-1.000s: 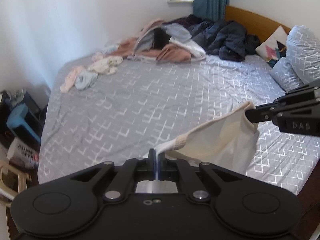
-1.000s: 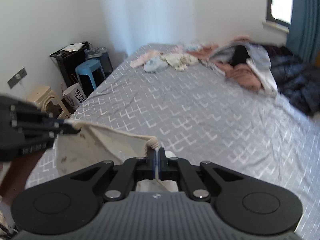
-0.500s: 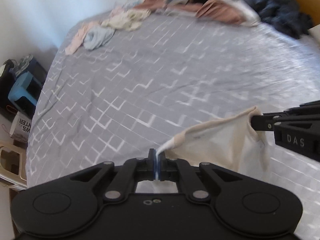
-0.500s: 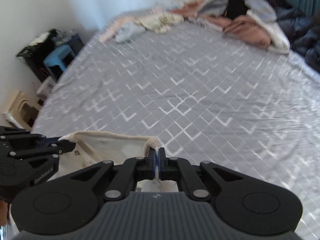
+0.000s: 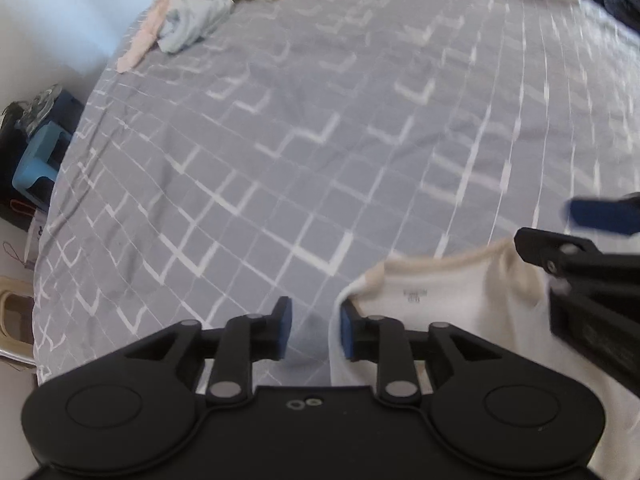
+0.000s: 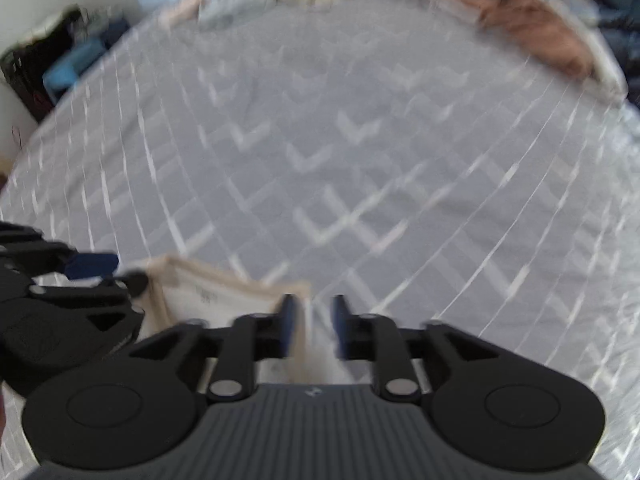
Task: Fold clothes
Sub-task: 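Lower the romper onto the bed and open both tools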
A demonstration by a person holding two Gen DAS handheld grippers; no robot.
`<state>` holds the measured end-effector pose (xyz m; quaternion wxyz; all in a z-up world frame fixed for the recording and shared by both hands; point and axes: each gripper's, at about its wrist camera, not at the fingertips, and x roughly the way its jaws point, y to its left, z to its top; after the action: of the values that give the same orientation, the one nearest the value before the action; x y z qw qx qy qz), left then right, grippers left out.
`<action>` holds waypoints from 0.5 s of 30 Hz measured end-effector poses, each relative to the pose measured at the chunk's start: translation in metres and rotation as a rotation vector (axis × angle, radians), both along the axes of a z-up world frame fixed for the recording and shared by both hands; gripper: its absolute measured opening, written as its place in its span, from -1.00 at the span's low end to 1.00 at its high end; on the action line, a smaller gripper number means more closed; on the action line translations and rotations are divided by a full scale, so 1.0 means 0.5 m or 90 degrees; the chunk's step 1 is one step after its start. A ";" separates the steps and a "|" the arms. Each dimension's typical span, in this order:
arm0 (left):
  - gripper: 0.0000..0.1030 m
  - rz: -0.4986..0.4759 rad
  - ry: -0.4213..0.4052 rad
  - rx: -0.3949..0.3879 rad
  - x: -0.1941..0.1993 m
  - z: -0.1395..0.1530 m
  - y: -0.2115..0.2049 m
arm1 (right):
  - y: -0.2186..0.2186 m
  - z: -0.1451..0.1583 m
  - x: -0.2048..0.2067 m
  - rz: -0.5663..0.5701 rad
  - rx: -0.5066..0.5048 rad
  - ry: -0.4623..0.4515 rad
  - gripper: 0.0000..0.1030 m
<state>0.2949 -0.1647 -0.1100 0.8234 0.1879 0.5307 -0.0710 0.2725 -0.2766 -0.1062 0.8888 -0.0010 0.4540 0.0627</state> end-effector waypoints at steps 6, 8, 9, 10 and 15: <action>-0.20 -0.043 0.028 0.041 0.017 0.040 -0.017 | -0.051 0.129 -0.113 -0.001 -0.004 -0.082 0.22; -0.20 -0.034 0.040 0.052 0.035 0.016 -0.015 | -0.066 0.142 -0.159 -0.005 0.016 -0.080 0.22; -0.20 -0.017 0.045 0.049 0.046 0.005 -0.009 | -0.068 0.142 -0.176 -0.003 0.015 -0.073 0.22; -0.20 0.001 0.051 0.046 0.057 -0.005 -0.003 | -0.068 0.141 -0.192 -0.001 0.011 -0.066 0.22; -0.18 0.151 0.141 -0.118 0.127 -0.019 0.071 | -0.056 0.123 -0.257 0.024 0.008 -0.032 0.22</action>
<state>0.3586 -0.1294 -0.1195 0.7764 0.0382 0.6276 -0.0424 0.1438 -0.3047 -0.0445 0.8986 -0.0054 0.4309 0.0823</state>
